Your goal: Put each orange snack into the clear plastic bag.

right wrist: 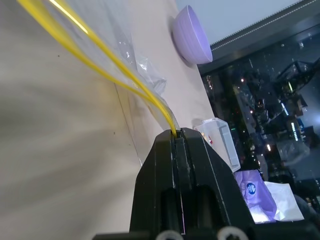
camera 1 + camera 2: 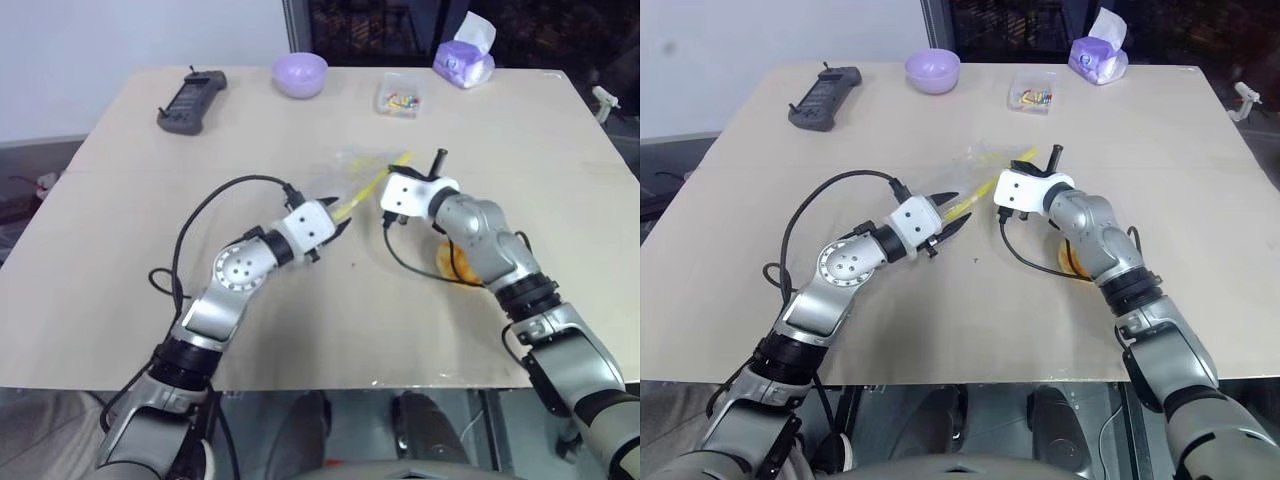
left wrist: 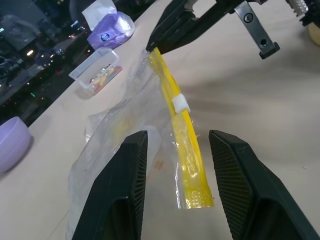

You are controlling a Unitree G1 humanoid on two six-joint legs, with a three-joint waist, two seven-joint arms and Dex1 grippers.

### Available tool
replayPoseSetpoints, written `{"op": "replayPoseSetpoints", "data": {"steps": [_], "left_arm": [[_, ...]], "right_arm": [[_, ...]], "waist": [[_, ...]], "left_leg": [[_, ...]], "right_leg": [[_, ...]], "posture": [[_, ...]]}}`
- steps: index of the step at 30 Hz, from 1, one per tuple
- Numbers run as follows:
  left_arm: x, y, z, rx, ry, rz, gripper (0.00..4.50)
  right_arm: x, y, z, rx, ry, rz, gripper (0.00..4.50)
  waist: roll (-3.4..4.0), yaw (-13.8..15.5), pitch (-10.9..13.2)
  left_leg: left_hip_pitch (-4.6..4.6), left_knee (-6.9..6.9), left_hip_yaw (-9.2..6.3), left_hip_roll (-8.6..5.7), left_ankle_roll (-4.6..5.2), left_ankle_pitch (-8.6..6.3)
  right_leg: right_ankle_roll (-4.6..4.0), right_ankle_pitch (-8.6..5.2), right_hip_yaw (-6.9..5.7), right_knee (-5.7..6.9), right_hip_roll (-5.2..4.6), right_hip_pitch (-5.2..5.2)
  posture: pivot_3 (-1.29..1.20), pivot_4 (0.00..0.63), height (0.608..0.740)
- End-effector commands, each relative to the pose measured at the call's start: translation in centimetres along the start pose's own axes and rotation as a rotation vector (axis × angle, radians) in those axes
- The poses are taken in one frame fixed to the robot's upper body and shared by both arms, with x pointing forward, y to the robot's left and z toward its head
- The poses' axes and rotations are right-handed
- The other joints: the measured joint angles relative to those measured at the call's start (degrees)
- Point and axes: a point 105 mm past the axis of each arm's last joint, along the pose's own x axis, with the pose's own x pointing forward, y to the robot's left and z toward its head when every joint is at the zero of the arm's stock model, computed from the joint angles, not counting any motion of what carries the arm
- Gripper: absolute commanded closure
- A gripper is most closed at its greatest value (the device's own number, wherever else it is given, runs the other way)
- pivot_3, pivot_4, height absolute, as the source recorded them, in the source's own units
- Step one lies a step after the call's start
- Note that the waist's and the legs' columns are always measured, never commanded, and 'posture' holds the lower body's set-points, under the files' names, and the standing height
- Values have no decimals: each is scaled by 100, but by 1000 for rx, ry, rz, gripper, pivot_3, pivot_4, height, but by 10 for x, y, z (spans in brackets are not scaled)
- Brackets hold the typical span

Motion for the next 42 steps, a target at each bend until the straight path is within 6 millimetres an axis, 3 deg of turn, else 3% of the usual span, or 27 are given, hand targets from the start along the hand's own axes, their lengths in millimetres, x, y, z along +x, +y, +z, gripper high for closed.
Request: {"op": "replayPoseSetpoints", "data": {"steps": [1, 3, 5, 7, 8, 14, 17, 19, 21, 24, 27, 30, 35, 42], "left_arm": [[-1, 8, 10, 26, -39, 22, 2425], [0, 8, 10, 23, -42, 24, 2647], [0, 9, 11, 22, -44, 25, 3301], [0, 9, 11, 21, -45, 26, 4247], [0, 9, 11, 22, -44, 26, 4473], [-2, 12, 5, 36, -21, 40, 4473], [-3, 14, 3, 43, -18, 47, 4500], [-3, 15, 4, 43, -30, 51, 4500], [-4, 14, 3, 35, -39, 47, 4500], [-5, 12, 2, 18, -49, 39, 4500], [-6, 11, 3, -16, -74, 37, 4500], [-8, 11, 2, -23, -87, 32, 4500], [-9, 10, 1, -49, -112, 31, 4500], [-10, 6, -1, -44, -116, 14, 4500]], "right_arm": [[-3, -13, 9, -8, -32, -49, 4500], [-3, -14, 9, -8, -32, -50, 4500], [-3, -13, 9, -8, -31, -50, 4500], [-3, -13, 9, -7, -31, -51, 4500], [-3, -13, 9, -7, -31, -51, 4500], [-2, -12, 6, 75, -21, -33, 4500], [-7, -12, 10, 133, -52, 6, 3687], [-10, -10, 9, 158, -62, 33, 2702], [-14, -11, -1, 211, -29, 42, 1989], [-21, -10, -13, 480, 4, 75, 1989], [-26, -20, -17, 896, 0, 60, 1989], [-31, -14, -6, 1122, -37, 162, 1989], [-33, -14, 10, 1211, -73, 205, 4359], [-39, -15, 42, 1162, -189, 315, 4447]], "waist": [[0, 1, 0], [0, 2, 0], [0, 2, 0], [0, 1, 0], [0, 1, 0], [0, -1, -1], [0, -2, -1], [0, -1, -1], [0, 7, -1], [-1, 15, -2], [0, -8, -2], [0, -6, -2], [1, -2, -3], [2, -1, -3]], "left_leg": [[0, 0, 0, 0, 0, 0], [0, 1, 0, 0, 0, 0], [0, 1, 0, 0, 0, 0], [0, 2, 0, 0, 0, 0], [0, 2, 0, 0, 0, 0], [0, 3, 0, 0, 0, 0], [1, 3, 0, 0, 0, 0], [1, 4, 0, 0, 0, 0], [1, 5, 0, 0, 0, 0], [1, 11, -1, -1, 0, 0], [1, 13, -3, 0, 2, -1], [4, 15, -2, 2, 2, -1], [8, 32, -1, 0, 26, -15], [12, 54, -5, -2, 28, -15]], "right_leg": [[0, 0, 0, 0, 0, 0], [0, 0, 0, 1, 0, 0], [0, 0, 0, 2, 0, 0], [0, 0, 0, 2, 0, 0], [0, 0, 0, 2, 0, 0], [0, 0, 0, 4, 0, 0], [0, 0, 0, 7, 0, 0], [0, 0, 0, 6, 0, 0], [0, 0, 0, 6, 0, 1], [0, 0, -1, 9, -1, 3], [0, 1, -1, 16, 0, 4], [-1, 0, 1, 30, 2, 1], [-1, 0, 3, 53, 2, -1], [0, 0, 1, 89, 3, -1]], "posture": [[0, 150, 736], [0, 150, 736], [0, 150, 736], [0, 150, 736], [0, 150, 736], [0, 150, 736], [0, 150, 736], [0, 150, 736], [0, 150, 736], [0, 150, 736], [0, 150, 736], [0, 150, 736], [0, 150, 736], [0, 150, 736]]}}
